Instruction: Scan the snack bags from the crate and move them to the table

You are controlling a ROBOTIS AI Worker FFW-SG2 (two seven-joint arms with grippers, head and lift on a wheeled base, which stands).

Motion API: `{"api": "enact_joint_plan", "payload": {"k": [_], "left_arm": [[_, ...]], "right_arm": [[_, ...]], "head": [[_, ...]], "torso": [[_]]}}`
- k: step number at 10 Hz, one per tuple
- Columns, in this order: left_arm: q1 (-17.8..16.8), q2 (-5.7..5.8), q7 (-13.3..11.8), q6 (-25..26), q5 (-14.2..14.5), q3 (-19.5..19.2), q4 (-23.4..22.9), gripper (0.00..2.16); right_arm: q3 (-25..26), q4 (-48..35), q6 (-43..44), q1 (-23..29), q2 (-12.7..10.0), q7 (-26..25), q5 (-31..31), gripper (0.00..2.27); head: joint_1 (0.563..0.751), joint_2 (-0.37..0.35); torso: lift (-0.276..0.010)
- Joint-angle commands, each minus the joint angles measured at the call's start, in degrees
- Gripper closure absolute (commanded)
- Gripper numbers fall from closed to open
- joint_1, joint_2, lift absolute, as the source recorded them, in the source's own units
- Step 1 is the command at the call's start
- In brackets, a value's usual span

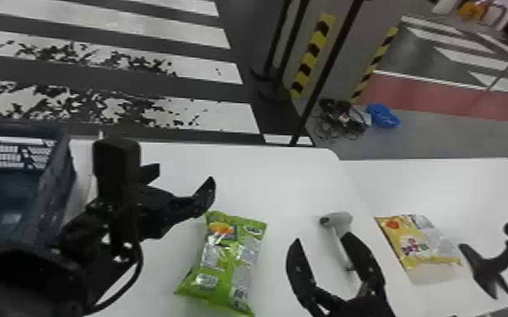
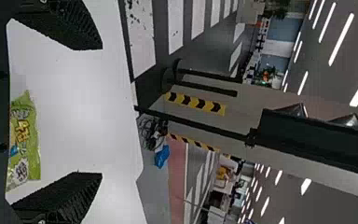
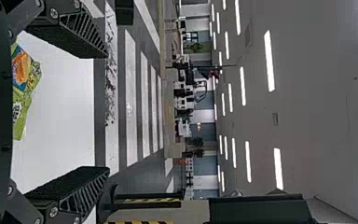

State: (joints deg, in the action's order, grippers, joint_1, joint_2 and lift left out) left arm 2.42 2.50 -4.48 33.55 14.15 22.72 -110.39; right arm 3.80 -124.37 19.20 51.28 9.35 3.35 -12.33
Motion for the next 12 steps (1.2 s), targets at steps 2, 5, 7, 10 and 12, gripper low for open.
{"api": "enact_joint_plan", "payload": {"k": [2,5,7,10,12], "left_arm": [[12.43,4.71,0.96,0.34,0.09,-8.30,-11.52,0.02],[24.65,7.25,2.63,-4.23,-0.70,-14.72,-22.33,0.03],[31.77,8.05,3.60,-10.03,-3.69,-16.92,-26.19,0.04],[40.20,8.13,1.93,-20.75,-3.69,-22.10,-28.83,0.04],[43.10,8.13,-0.18,-23.74,-3.16,-25.18,-28.57,0.05]], "right_arm": [[-0.37,0.09,-0.35,-0.21,1.46,-0.01,-0.95,0.14],[-1.96,0.44,-0.17,-0.39,2.52,0.08,-1.12,0.14],[-2.92,0.36,-0.17,-0.65,3.31,0.08,-1.21,0.14],[-3.80,0.09,-2.28,-1.09,4.27,0.78,-1.03,0.14],[-4.86,-0.35,-3.34,-1.09,5.06,3.16,-0.68,0.14]], "head": [[0.695,-0.350],[0.695,-0.241],[0.695,-0.166],[0.695,-0.102],[0.695,-0.042]], "torso": [[-0.095],[-0.095],[-0.095],[-0.095],[-0.095]]}}
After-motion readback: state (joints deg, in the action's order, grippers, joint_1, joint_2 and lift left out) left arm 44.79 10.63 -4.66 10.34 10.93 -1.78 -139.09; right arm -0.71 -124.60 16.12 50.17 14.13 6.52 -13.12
